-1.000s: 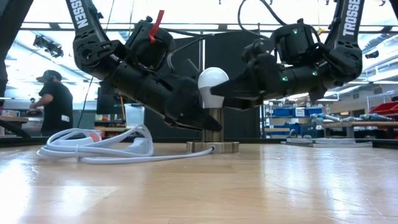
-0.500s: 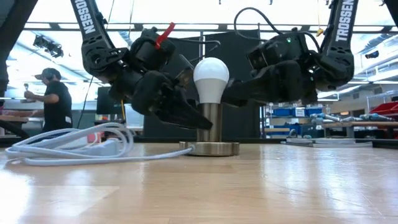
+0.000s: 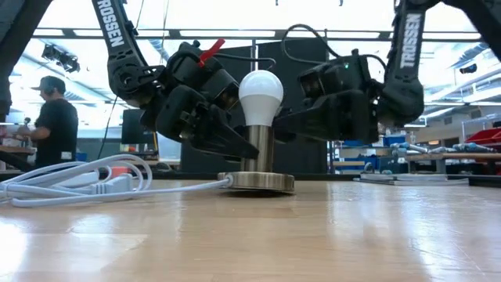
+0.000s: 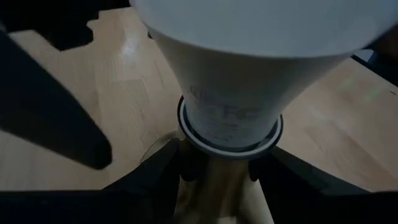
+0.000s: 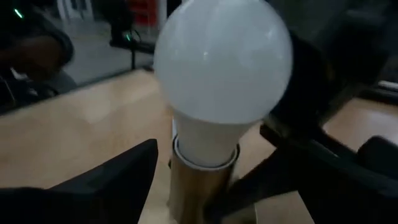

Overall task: Screw lightbulb
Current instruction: Insert the lightbulb into the lamp holder

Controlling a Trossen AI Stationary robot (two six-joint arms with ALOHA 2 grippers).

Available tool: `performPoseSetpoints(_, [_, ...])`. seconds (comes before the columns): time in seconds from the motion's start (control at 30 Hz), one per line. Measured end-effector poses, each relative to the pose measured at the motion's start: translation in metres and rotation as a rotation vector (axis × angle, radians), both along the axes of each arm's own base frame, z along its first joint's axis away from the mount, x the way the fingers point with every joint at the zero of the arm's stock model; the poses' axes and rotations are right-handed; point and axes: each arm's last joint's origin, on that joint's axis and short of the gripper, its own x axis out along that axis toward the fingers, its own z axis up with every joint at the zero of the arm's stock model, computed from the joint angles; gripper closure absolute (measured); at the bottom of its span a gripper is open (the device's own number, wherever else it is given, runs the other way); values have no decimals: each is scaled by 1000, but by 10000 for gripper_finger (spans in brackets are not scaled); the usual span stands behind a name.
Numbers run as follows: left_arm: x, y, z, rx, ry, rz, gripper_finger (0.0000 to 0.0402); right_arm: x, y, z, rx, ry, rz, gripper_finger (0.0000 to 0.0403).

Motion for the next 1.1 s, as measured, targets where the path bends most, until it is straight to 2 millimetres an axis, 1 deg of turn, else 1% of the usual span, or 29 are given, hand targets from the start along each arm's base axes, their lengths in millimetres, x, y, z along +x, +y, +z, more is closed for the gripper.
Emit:
performPoseSetpoints(0.13, [0,0,0,1,-1,2,204,7,-2,0,32,-80,60,50])
performPoseSetpoints(0.3, [0,0,0,15,-9,-5,204,23,-3,0,68,-82,158,57])
performPoseSetpoints(0.37, [0,0,0,19,-8,-7,204,27,-4,-3,72,-79,173,57])
performPoseSetpoints(0.5, [0,0,-1,20,-1,-8,204,29,-10,-5,97,-67,200,61])
performPoseSetpoints(0.67, [0,0,-1,20,-1,-6,204,30,-10,-3,105,-67,224,75])
performPoseSetpoints(0.87, [0,0,-1,20,3,5,204,31,-10,-3,105,-67,203,111])
performPoseSetpoints(1.1, [0,1,-1,2,30,59,204,30,-9,-5,145,-37,160,174])
